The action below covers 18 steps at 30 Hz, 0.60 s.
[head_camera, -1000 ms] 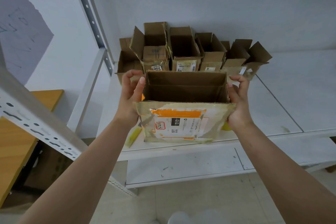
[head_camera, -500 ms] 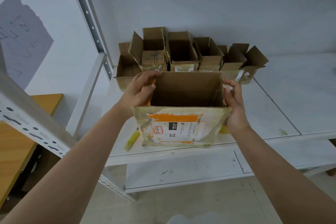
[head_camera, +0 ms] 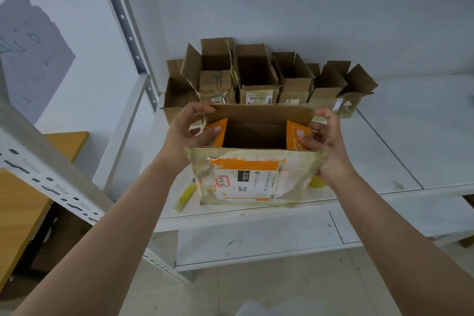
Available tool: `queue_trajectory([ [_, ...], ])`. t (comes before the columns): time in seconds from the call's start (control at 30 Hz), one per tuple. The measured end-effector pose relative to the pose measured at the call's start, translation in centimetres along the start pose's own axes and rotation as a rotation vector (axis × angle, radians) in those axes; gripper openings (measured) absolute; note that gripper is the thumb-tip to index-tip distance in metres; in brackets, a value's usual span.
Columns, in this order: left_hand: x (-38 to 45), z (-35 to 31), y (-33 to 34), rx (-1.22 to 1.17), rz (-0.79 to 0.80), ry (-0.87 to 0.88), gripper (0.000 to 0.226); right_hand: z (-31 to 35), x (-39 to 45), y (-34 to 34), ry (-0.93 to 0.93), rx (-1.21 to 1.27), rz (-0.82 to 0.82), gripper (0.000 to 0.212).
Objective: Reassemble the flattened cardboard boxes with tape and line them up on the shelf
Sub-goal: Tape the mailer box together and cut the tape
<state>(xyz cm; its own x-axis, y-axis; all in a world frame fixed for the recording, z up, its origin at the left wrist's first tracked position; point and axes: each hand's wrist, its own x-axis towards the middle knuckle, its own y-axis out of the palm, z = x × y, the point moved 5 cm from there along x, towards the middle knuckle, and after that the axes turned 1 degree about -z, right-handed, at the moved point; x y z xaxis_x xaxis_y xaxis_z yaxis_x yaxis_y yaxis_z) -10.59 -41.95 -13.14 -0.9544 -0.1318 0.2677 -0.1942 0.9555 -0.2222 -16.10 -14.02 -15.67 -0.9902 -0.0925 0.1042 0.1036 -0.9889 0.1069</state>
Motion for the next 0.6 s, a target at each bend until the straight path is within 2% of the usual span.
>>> queue_trajectory([
  [0.2,-0.8,0.1,-0.4,-0.110,0.005,-0.039,0.018,-0.2,0.1,0.0,0.020,0.002,-0.022,0.033],
  [0.23,-1.1,0.2,-0.5,-0.146,0.006,-0.057,0.027,-0.2,0.1,0.1,0.008,0.015,-0.014,0.032],
  [0.33,-1.7,0.2,-0.6,-0.158,0.065,-0.031,0.085,-0.5,0.1,0.1,-0.033,0.033,-0.004,0.032],
  [0.4,-2.3,-0.3,-0.2,-0.107,0.138,0.024,0.098,-0.7,0.2,0.0,-0.055,0.045,-0.010,0.033],
  [0.5,-2.5,-0.5,-0.1,-0.062,0.110,0.005,0.081,-0.9,0.2,0.0,-0.080,0.085,-0.010,0.034],
  [0.6,-2.1,-0.4,-0.5,-0.013,-0.015,-0.065,0.044,-1.0,0.2,-0.2,-0.025,0.116,-0.033,0.027],
])
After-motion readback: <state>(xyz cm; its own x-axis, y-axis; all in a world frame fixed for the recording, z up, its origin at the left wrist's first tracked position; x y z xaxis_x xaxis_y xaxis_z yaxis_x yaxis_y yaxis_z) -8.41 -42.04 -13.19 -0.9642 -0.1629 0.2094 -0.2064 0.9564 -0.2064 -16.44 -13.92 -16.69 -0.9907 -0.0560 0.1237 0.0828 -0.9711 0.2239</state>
